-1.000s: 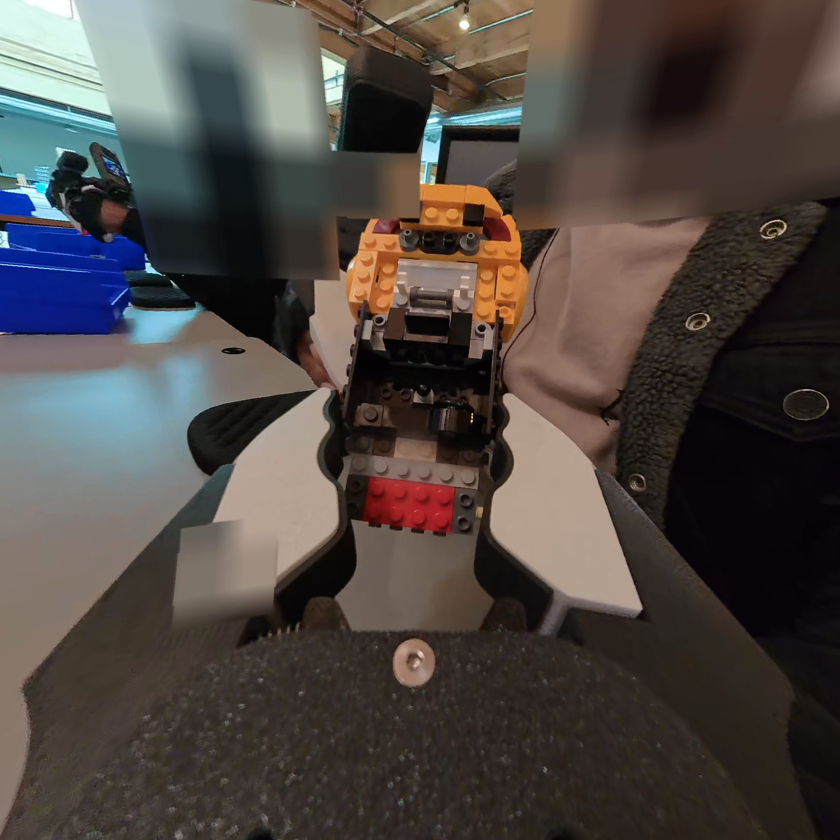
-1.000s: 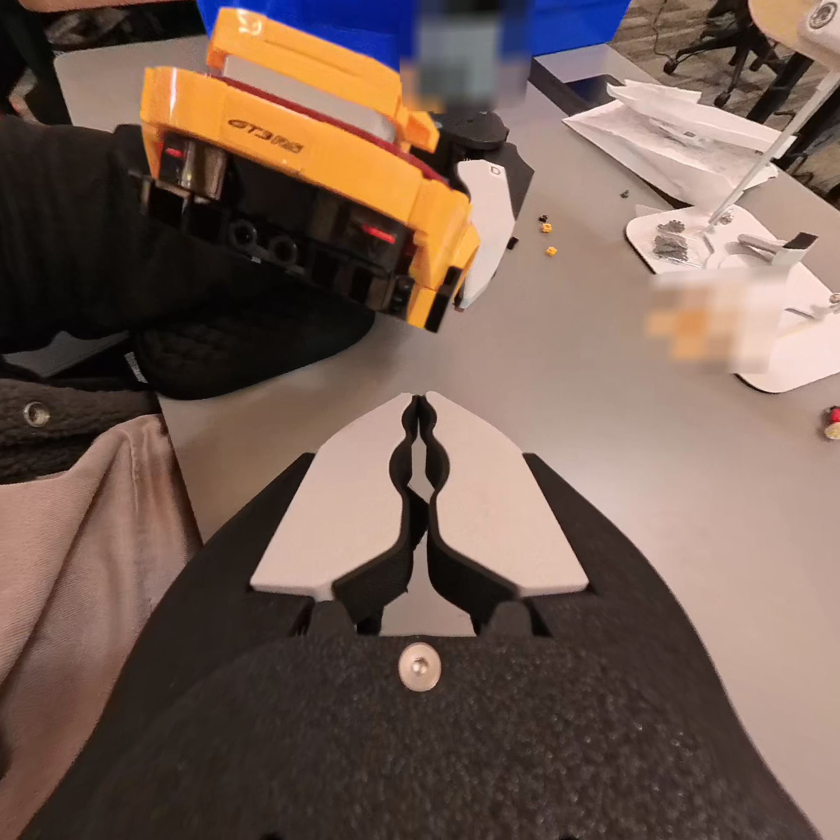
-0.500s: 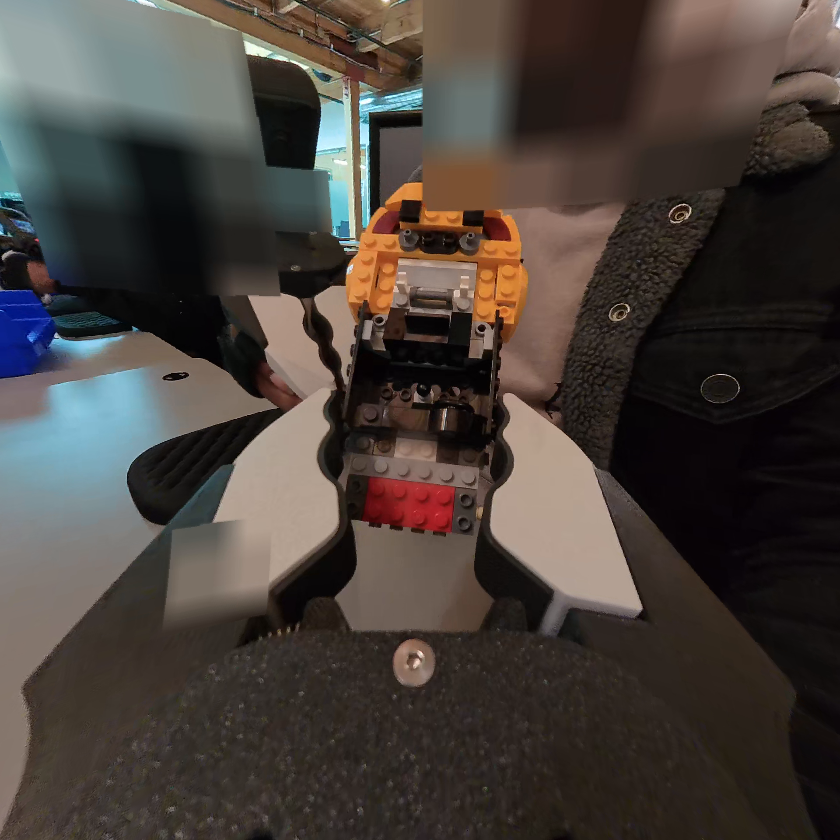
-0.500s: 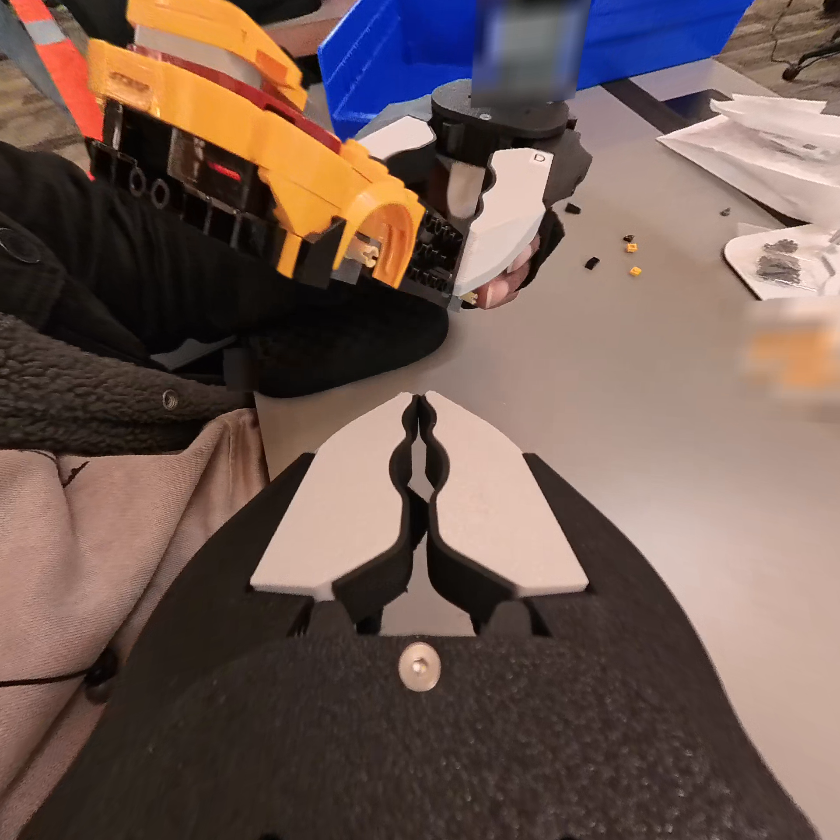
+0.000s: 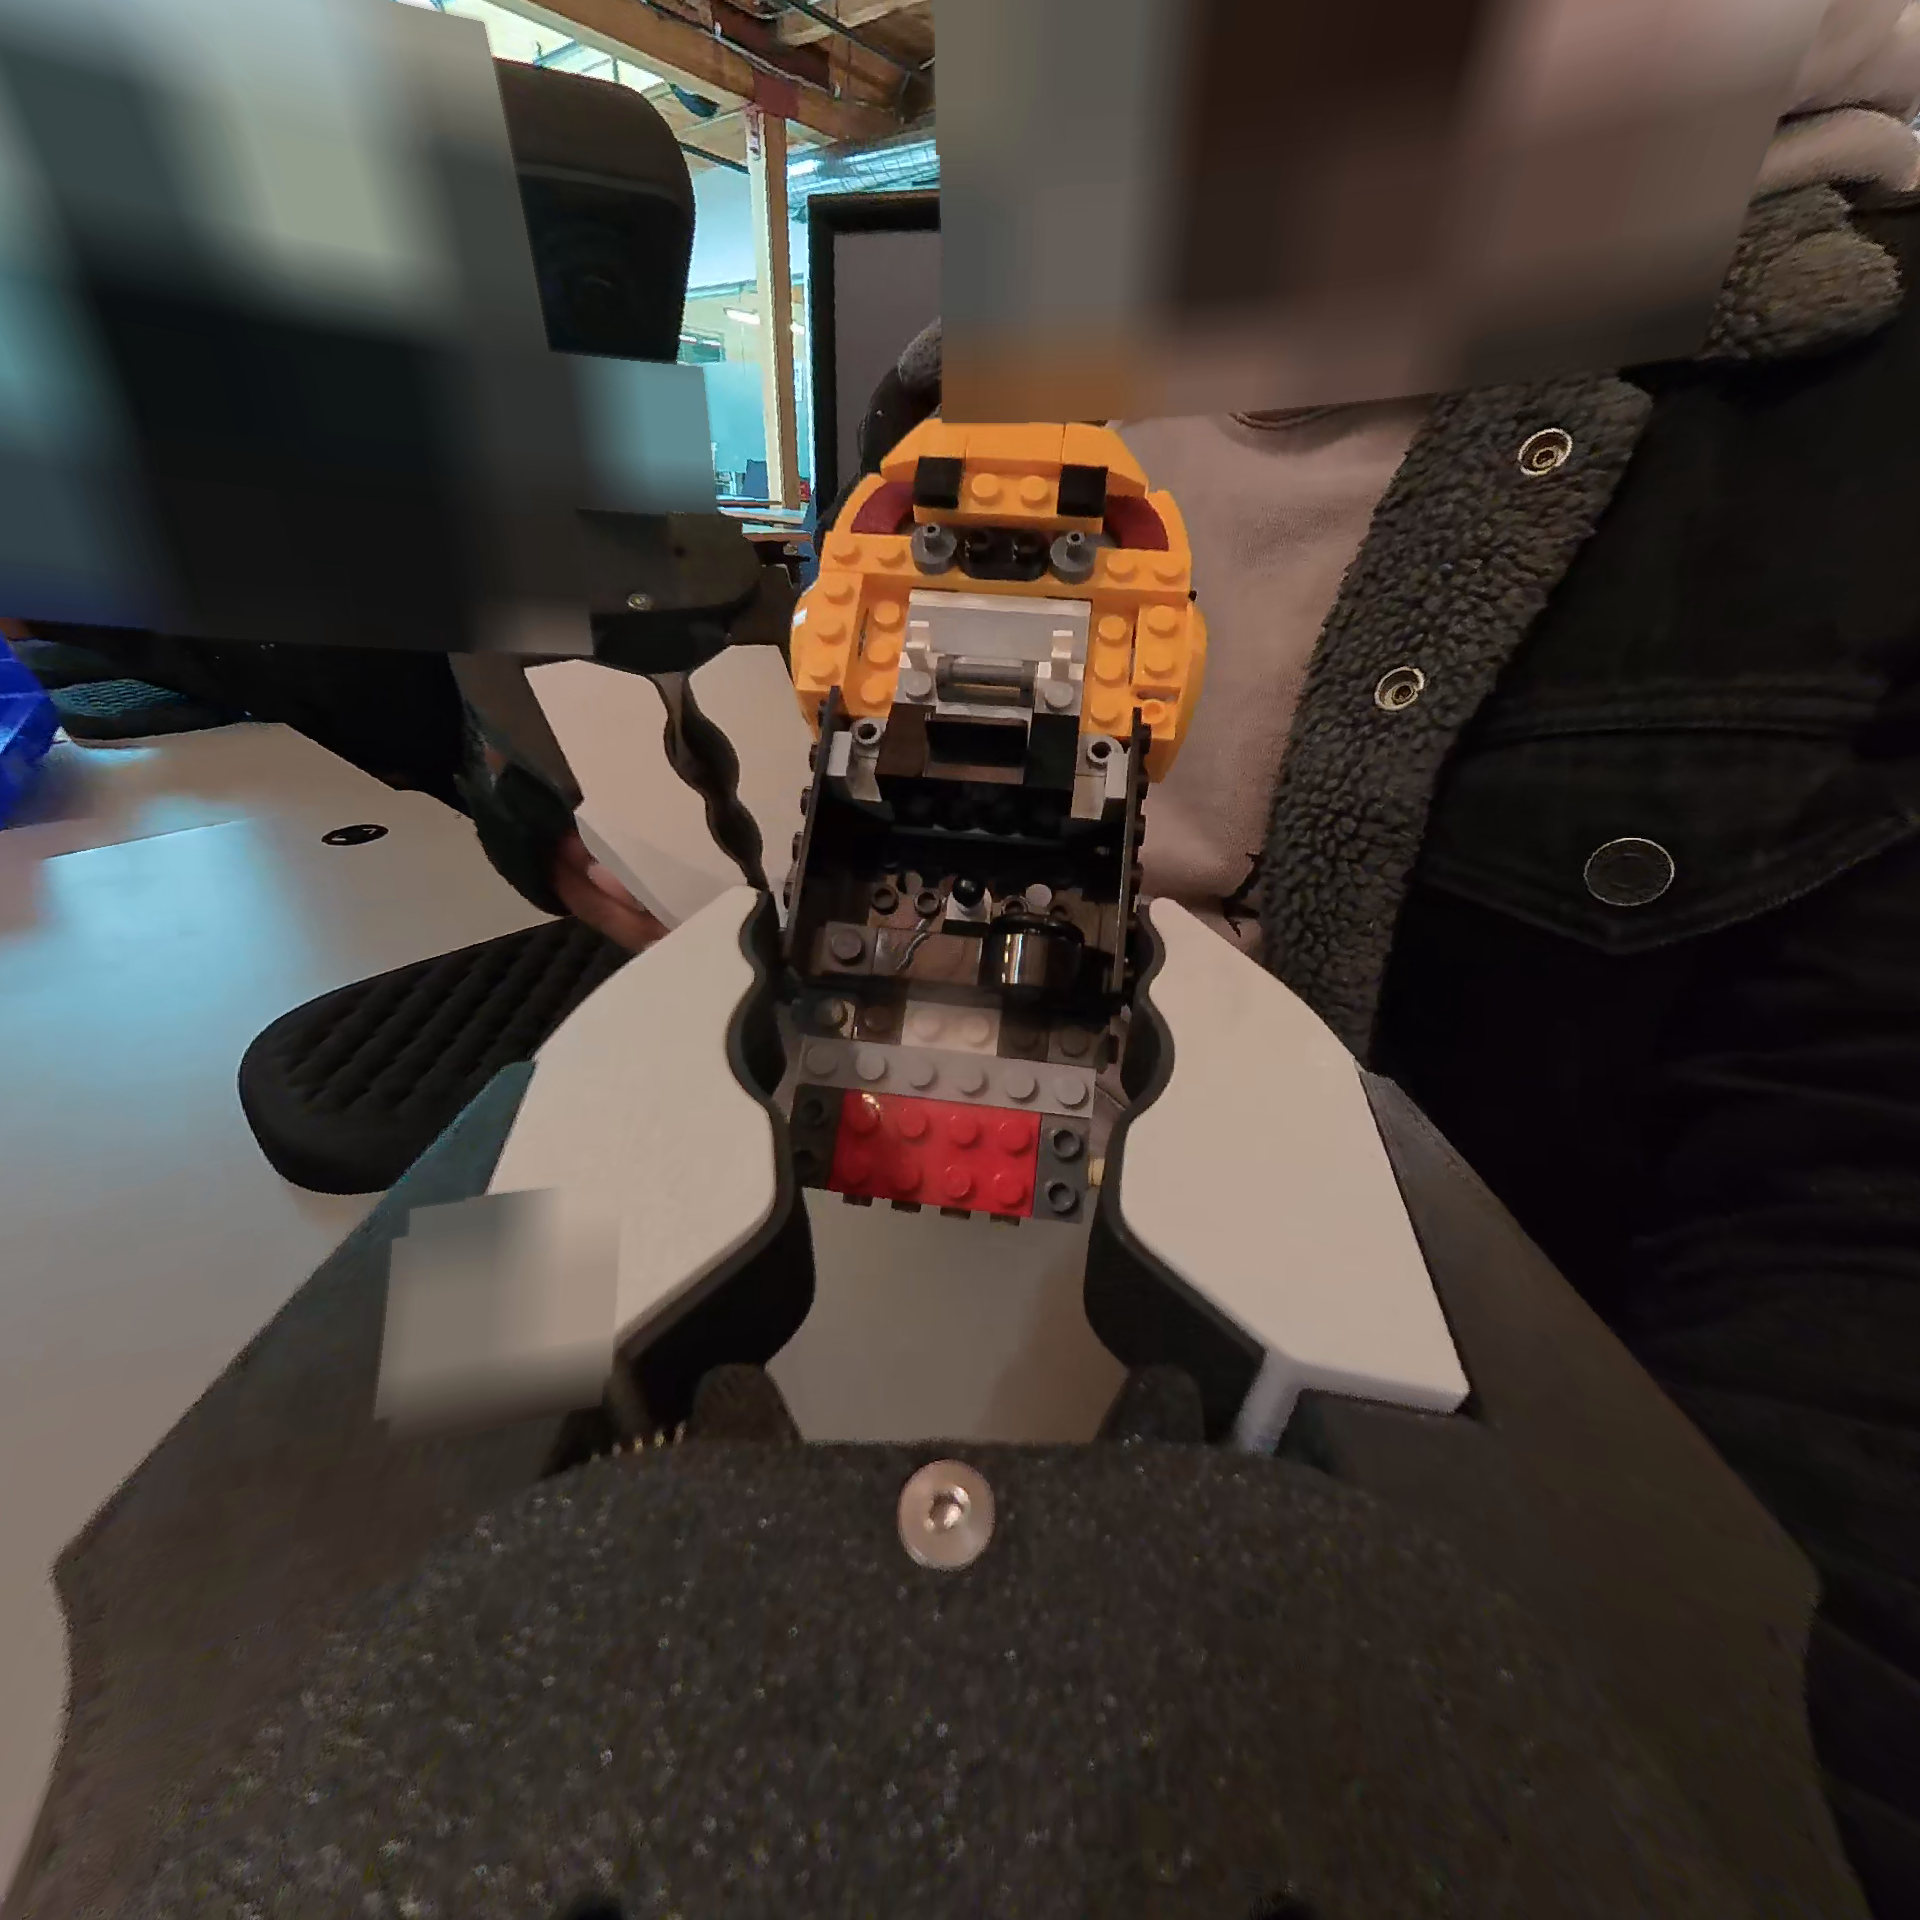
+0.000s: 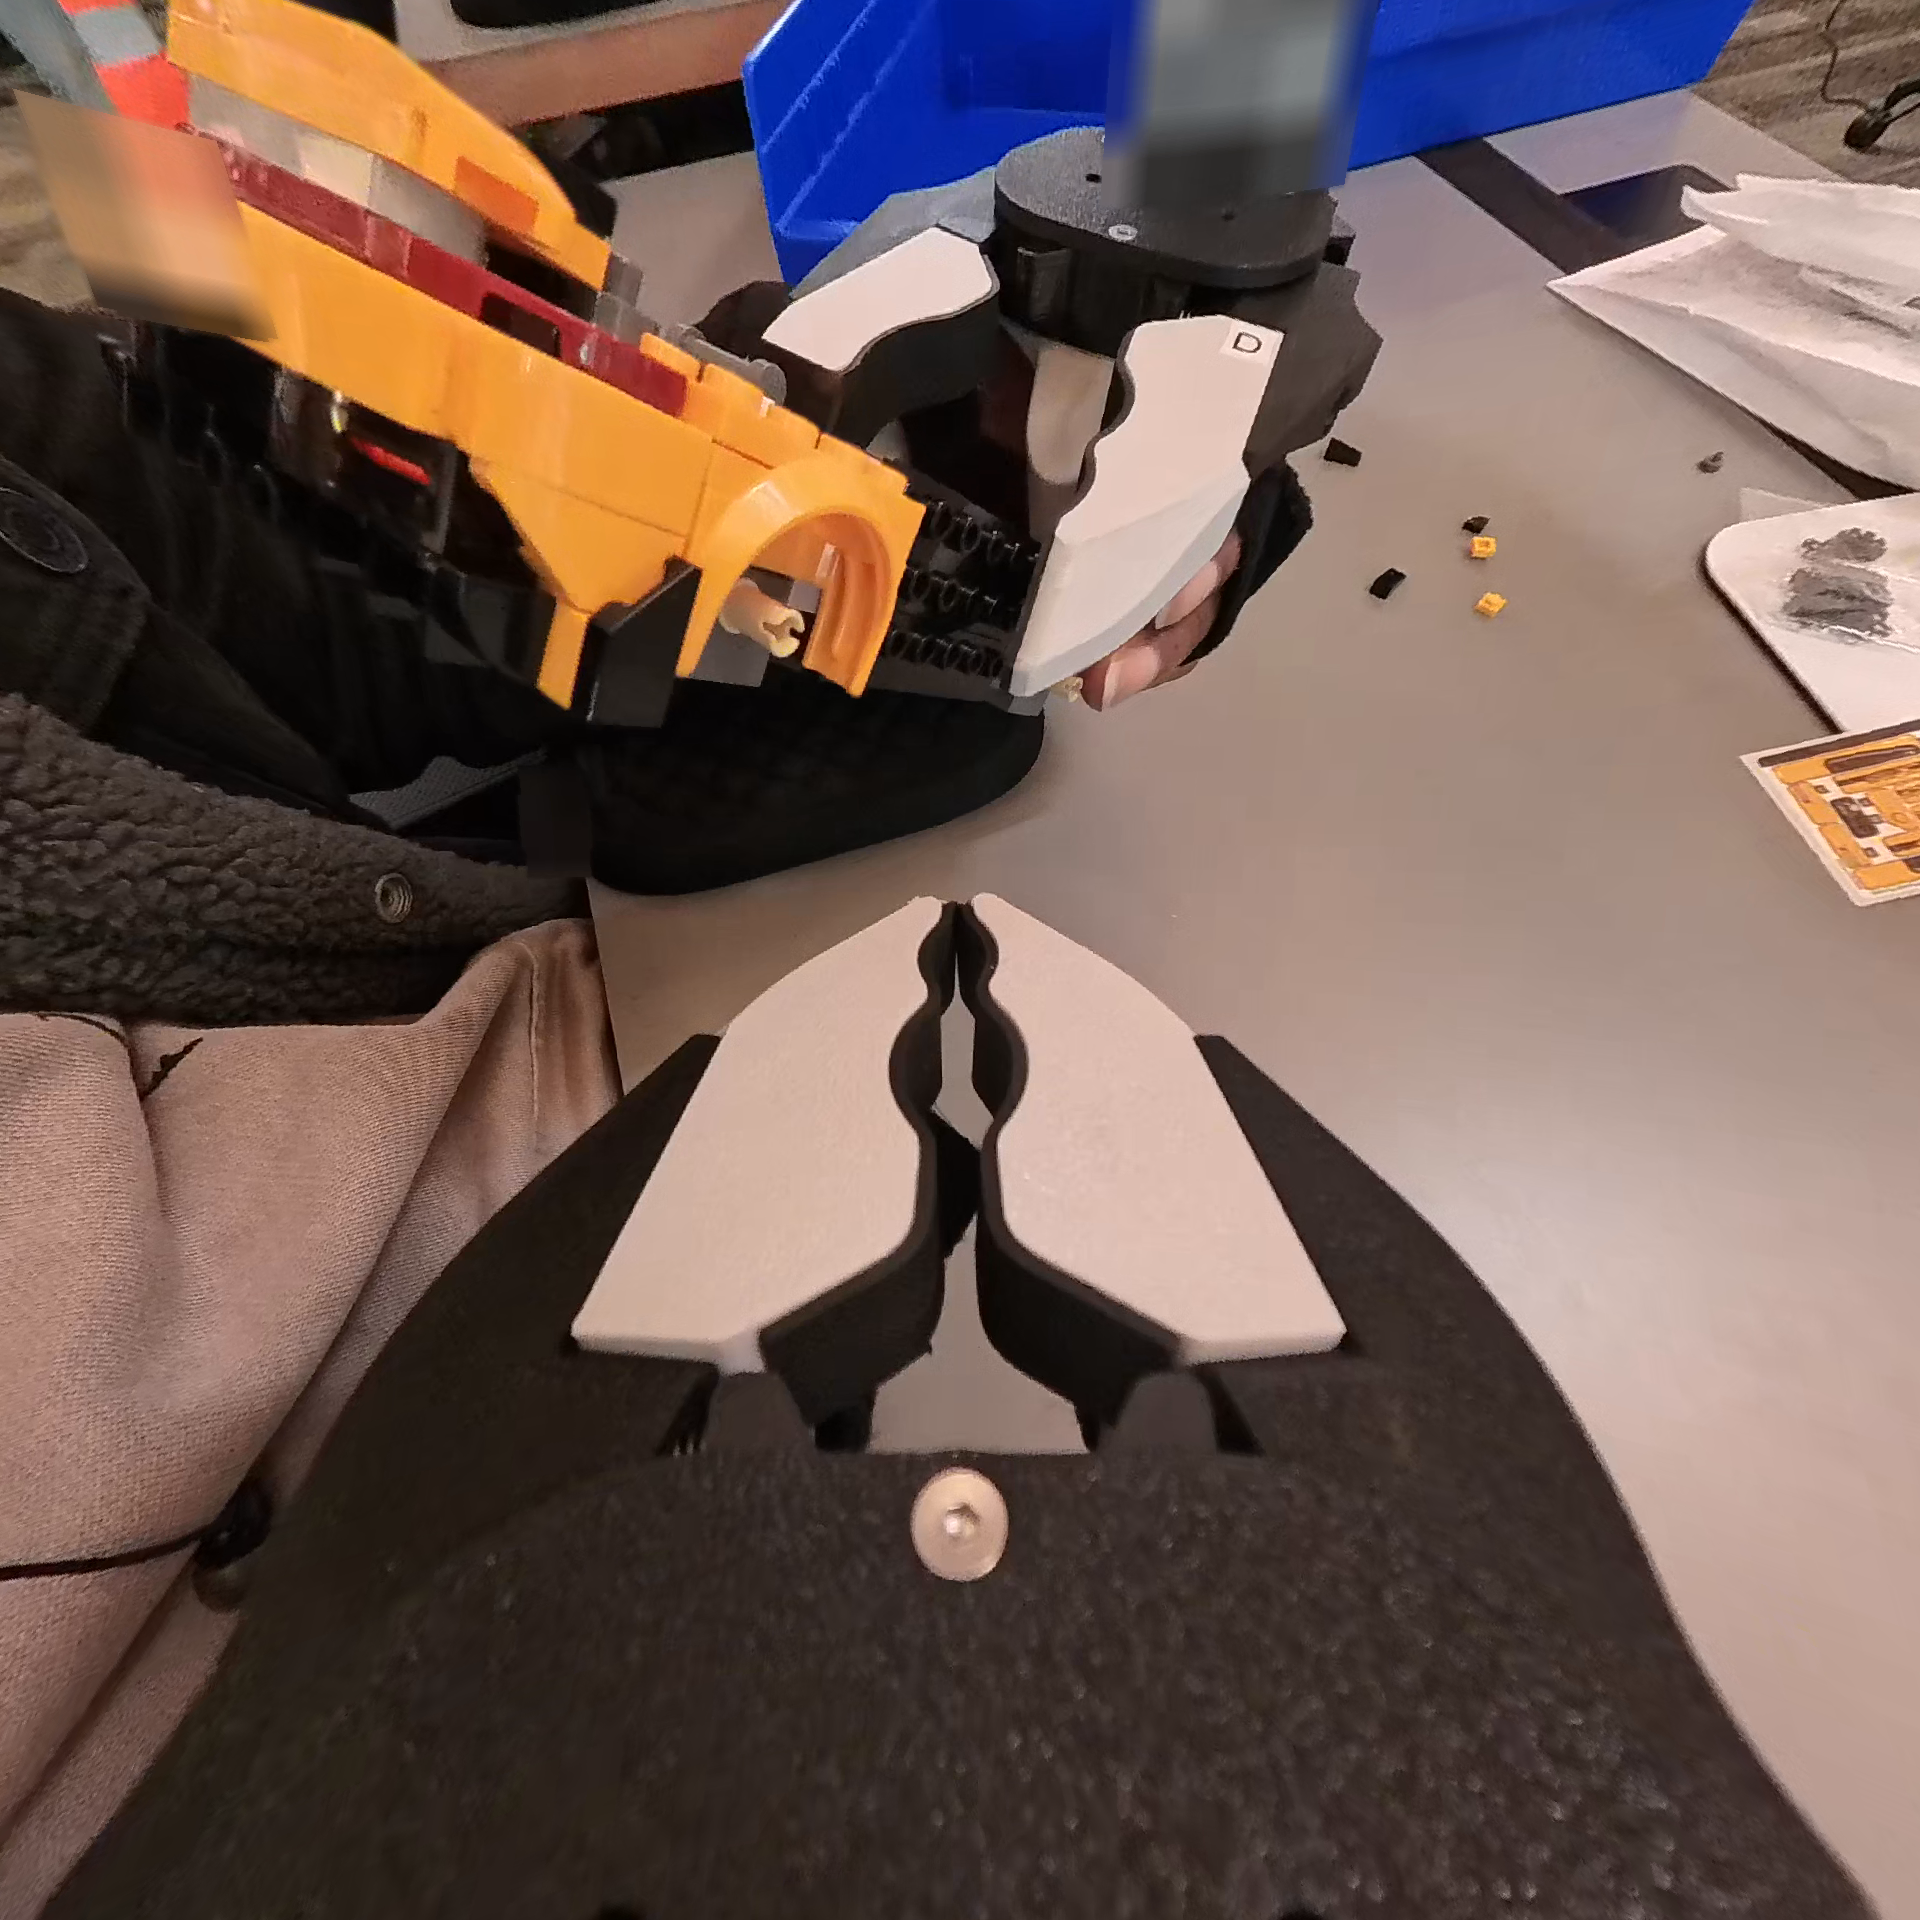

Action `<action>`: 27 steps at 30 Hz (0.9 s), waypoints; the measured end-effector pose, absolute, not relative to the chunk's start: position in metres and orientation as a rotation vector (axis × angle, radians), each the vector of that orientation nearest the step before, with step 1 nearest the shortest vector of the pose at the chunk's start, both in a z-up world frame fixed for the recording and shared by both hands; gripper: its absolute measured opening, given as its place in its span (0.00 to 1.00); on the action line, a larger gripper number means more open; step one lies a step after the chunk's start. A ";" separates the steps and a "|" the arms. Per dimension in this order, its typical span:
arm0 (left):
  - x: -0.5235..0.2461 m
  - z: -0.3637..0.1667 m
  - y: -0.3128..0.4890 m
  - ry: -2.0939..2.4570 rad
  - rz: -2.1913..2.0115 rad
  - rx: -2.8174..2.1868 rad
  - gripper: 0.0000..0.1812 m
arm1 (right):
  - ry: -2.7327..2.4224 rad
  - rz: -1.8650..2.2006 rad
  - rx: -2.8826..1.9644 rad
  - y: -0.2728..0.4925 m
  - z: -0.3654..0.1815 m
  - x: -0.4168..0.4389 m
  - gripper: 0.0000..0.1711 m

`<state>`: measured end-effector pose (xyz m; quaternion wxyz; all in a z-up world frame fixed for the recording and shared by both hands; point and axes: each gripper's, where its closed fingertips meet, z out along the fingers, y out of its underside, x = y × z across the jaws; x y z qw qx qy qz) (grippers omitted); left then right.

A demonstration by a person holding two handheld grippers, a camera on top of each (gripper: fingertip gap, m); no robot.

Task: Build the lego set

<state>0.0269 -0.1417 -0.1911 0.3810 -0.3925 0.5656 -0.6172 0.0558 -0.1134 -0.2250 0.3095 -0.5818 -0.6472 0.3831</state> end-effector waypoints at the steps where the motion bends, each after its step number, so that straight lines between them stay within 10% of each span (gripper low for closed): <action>1: 0.027 -0.191 -0.142 1.443 -1.575 -1.005 0.35 | -1.711 1.014 -1.538 -0.114 -0.225 0.056 0.00; 27: 0.012 -0.233 -0.030 1.032 -1.112 -1.558 0.35 | -1.501 0.729 -1.691 -0.045 -0.246 0.056 0.00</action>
